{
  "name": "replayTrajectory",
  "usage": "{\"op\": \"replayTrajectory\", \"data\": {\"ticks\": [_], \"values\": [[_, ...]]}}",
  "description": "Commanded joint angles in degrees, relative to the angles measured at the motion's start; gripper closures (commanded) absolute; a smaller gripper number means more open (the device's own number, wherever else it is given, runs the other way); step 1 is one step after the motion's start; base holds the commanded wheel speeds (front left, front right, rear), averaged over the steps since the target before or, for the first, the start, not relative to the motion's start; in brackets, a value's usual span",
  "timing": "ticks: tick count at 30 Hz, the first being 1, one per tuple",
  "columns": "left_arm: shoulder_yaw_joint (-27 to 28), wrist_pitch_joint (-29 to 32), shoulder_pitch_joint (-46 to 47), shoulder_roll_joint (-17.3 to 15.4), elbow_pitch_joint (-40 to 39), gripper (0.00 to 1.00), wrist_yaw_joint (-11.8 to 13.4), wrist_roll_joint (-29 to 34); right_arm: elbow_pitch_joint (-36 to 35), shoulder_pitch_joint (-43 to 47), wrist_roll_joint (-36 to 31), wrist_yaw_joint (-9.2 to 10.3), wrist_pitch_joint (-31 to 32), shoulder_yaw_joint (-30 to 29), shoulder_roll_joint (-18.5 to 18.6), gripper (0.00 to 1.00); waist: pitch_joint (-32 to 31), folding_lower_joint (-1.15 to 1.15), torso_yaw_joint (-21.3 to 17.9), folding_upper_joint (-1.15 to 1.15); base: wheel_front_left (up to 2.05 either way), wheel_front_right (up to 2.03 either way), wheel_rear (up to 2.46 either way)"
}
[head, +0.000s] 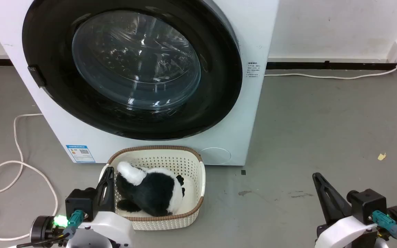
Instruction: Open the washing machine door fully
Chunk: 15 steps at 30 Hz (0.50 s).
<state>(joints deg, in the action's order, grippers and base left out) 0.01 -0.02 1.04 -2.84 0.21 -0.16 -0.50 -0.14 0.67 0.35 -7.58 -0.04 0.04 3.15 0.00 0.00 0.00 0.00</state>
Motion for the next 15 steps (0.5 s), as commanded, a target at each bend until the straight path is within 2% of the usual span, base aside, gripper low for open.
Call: {"op": "replayTrajectory", "data": {"ticks": [1, 15], "values": [[-0.01, 0.02, -1.04, -0.04, -0.21, 1.0, 0.16, 0.5, 0.14, -0.67, -0.35, 0.09, 0.04, -0.04, -0.27, 1.0, 0.0, 0.0, 0.0, 0.0, 0.0, 0.0, 0.0], [-0.01, 0.02, -1.04, -0.04, -0.21, 1.0, 0.16, 0.5, 0.14, -0.67, -0.35, 0.09, 0.04, -0.04, -0.27, 1.0, 0.0, 0.0, 0.0, 0.0, 0.0, 0.0, 0.0]]}}
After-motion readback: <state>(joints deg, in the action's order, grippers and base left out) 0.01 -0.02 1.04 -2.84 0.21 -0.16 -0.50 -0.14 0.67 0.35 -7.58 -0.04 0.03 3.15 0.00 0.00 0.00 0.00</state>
